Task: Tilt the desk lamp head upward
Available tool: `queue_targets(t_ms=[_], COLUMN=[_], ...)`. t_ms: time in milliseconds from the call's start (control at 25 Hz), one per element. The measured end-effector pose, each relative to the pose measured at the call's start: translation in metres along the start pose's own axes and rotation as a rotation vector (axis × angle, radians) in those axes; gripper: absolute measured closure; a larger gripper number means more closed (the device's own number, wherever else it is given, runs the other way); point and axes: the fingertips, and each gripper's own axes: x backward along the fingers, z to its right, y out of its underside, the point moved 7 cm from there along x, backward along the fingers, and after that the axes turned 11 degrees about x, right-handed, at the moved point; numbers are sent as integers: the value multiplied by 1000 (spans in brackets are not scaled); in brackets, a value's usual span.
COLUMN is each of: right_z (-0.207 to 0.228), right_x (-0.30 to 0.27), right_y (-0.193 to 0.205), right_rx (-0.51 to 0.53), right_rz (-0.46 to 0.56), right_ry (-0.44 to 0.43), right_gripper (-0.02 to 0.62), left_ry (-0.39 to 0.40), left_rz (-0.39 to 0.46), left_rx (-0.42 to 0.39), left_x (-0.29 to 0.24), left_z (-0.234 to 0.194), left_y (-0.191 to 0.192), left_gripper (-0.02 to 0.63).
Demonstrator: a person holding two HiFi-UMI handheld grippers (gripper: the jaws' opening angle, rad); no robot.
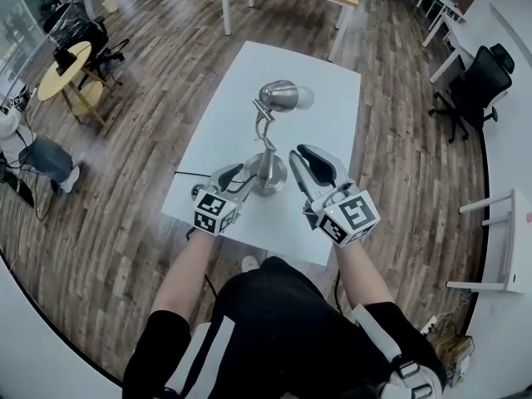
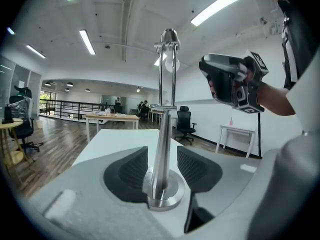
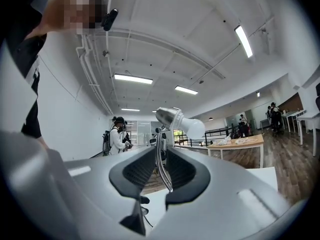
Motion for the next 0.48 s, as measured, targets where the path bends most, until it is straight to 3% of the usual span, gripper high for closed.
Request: queue_targets(t_ms=[120,200,280,360,480], right_z=[-2,-1,1,3,10], right_x=[13,24,36,53,83], right_y=[-3,-4,-6,-7,-5], right_rx=[15,21,25,23,18], right_rz=[15,22,30,33,26], right_ry=[0,-1,-4,-9,-17], right_gripper=[551,565,568,580,591], left_ry=[-22,-48,-78,-109,-150], left_rz=[53,94,142,193,260], left_rx=[4,-11,-23,-21,1], left_x=[14,26,38,49,63], left_z=[13,23,34,48,74], left_y=[-13,-24,-35,-44,-52], left_gripper=[419,522,536,600,603])
